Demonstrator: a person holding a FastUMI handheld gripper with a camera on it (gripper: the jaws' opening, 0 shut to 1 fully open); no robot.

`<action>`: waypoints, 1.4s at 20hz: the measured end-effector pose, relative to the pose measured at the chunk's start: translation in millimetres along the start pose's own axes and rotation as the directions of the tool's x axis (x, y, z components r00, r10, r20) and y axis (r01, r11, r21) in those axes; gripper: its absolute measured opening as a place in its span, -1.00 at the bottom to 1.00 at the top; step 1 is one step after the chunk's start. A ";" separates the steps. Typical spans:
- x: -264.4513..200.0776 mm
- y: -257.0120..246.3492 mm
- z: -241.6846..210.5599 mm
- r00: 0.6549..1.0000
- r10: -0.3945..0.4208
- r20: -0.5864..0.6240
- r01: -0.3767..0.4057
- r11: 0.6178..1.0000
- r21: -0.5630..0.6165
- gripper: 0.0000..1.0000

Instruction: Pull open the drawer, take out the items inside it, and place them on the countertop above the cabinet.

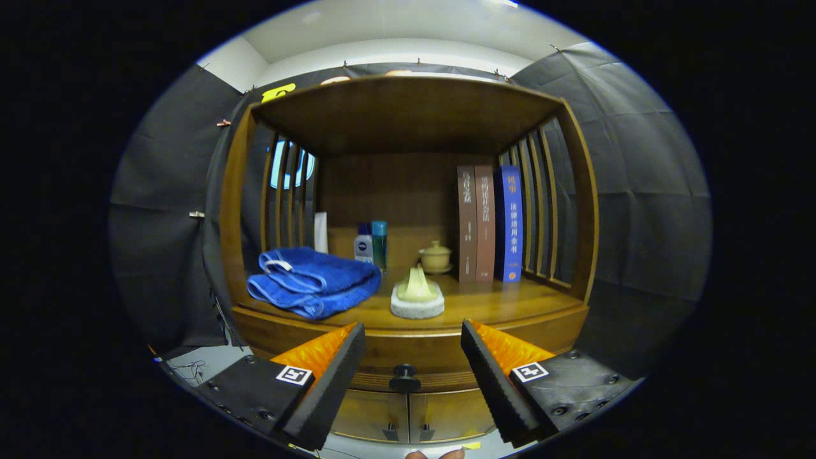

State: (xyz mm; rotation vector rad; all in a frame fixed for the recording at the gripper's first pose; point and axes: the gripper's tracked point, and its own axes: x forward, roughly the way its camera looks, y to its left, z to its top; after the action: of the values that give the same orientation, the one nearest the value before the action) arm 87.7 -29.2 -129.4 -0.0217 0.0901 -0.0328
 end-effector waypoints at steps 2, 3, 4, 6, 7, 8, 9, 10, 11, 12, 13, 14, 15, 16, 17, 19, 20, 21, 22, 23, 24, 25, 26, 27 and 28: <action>-17.1 8.2 29.1 1.000 0.025 0.002 -0.025 1.000 -0.014 0.96; -25.6 10.7 43.8 0.999 0.035 0.006 -0.035 0.999 -0.020 0.96; -32.8 13.5 58.3 0.999 0.042 0.011 -0.042 0.999 -0.024 0.96; -47.3 17.4 84.3 0.999 0.049 0.019 -0.049 0.999 -0.025 0.96; -53.8 17.3 96.5 0.999 0.046 0.024 -0.046 0.999 -0.019 0.96; -60.8 18.3 108.3 0.999 0.046 0.027 -0.046 0.999 -0.016 0.96; -67.5 18.9 118.9 0.998 0.045 0.032 -0.045 0.999 -0.013 0.96; -74.2 18.9 127.3 0.998 0.046 0.032 -0.045 0.999 -0.006 0.96; -81.5 18.4 134.4 0.998 0.042 0.037 -0.042 0.999 0.009 0.96; -88.7 18.4 139.9 0.998 0.039 0.040 -0.040 0.999 0.026 0.96; -96.5 18.7 145.9 0.998 0.041 0.049 -0.043 0.998 0.042 0.96; -105.7 16.8 149.1 0.997 0.040 0.065 -0.043 0.998 0.049 0.96; -111.3 15.0 153.7 0.996 0.035 0.078 -0.039 0.998 0.048 0.95; -115.7 11.6 158.0 0.995 0.029 0.094 -0.033 0.998 0.046 0.95; -118.3 9.5 158.7 0.995 0.022 0.100 -0.026 0.999 0.040 0.95; -122.2 6.3 155.4 0.996 0.020 0.092 -0.023 0.999 0.039 0.95; -123.8 5.5 155.1 0.996 0.016 0.091 -0.020 0.999 0.044 0.95; -125.2 2.9 156.3 0.996 0.012 0.094 -0.017 0.999 0.050 0.95; -125.7 2.8 156.3 0.995 0.014 0.095 -0.018 0.999 0.049 0.95; -126.3 2.6 155.7 0.995 0.015 0.095 -0.020 0.999 0.046 0.95; -126.1 3.4 156.3 0.995 0.017 0.094 -0.021 0.999 0.043 0.95; -126.2 3.8 156.3 0.995 0.018 0.097 -0.022 0.999 0.044 0.95; -127.0 4.5 156.3 0.995 0.020 0.097 -0.024 0.999 0.046 0.95; -127.8 5.4 157.7 0.995 0.021 0.102 -0.026 0.998 0.052 0.95; -128.6 5.8 158.8 0.994 0.021 0.106 -0.027 0.998 0.057 0.95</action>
State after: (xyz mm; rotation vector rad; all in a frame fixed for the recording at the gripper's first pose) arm -25.8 -15.8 40.2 0.0358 -0.0163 -0.0101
